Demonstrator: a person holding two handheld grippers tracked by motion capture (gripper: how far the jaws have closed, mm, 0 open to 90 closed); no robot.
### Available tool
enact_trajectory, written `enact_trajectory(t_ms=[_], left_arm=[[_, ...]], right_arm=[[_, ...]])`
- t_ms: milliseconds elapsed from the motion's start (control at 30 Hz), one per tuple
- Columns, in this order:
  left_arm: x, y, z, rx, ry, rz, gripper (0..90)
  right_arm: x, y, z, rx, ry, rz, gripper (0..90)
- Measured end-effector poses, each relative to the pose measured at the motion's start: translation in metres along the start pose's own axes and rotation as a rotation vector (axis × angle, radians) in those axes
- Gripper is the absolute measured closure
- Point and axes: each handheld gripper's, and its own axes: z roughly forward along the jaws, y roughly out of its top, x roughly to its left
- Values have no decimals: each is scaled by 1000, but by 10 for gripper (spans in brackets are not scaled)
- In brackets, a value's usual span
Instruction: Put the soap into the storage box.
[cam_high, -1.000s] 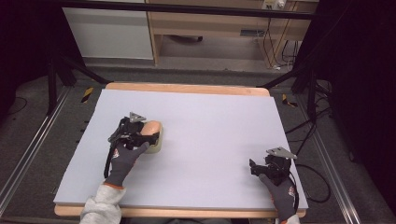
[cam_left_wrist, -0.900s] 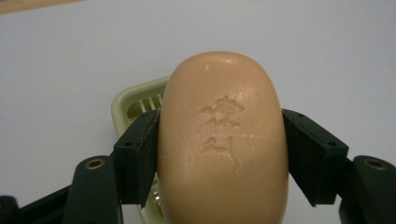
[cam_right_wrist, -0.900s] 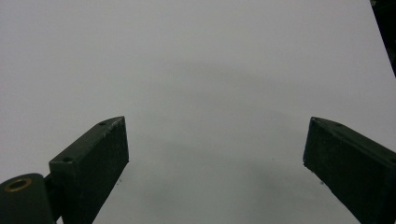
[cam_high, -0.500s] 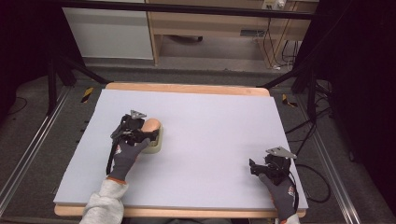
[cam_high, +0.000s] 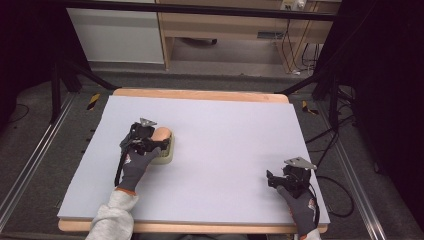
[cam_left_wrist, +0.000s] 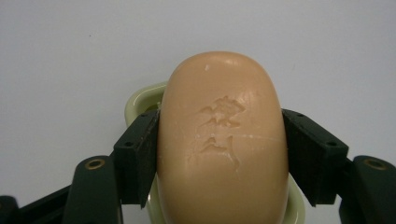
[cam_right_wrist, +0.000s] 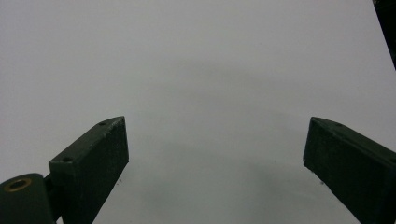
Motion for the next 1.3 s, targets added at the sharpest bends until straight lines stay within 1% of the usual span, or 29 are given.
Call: enact_trajectory(t_ms=[167, 500, 733, 1000, 1233, 1300], left_arm=[[-1, -3, 5, 19, 3, 5, 320], [1, -6, 9, 37, 7, 2, 320], [0, -9, 13, 53, 12, 7, 320], [-3, -10, 16, 66, 16, 13, 319], [-3, -12, 17, 70, 21, 13, 319], [-3, -12, 17, 70, 20, 13, 319]], right_arm=[[0, 0, 0, -1, 1, 2, 71], [1, 0, 0, 0, 2, 6, 71], [1, 0, 0, 3, 1, 3, 71], [1, 0, 0, 2, 2, -1, 70], [2, 0, 1, 7, 5, 6, 70], [1, 0, 1, 2, 5, -8, 70]])
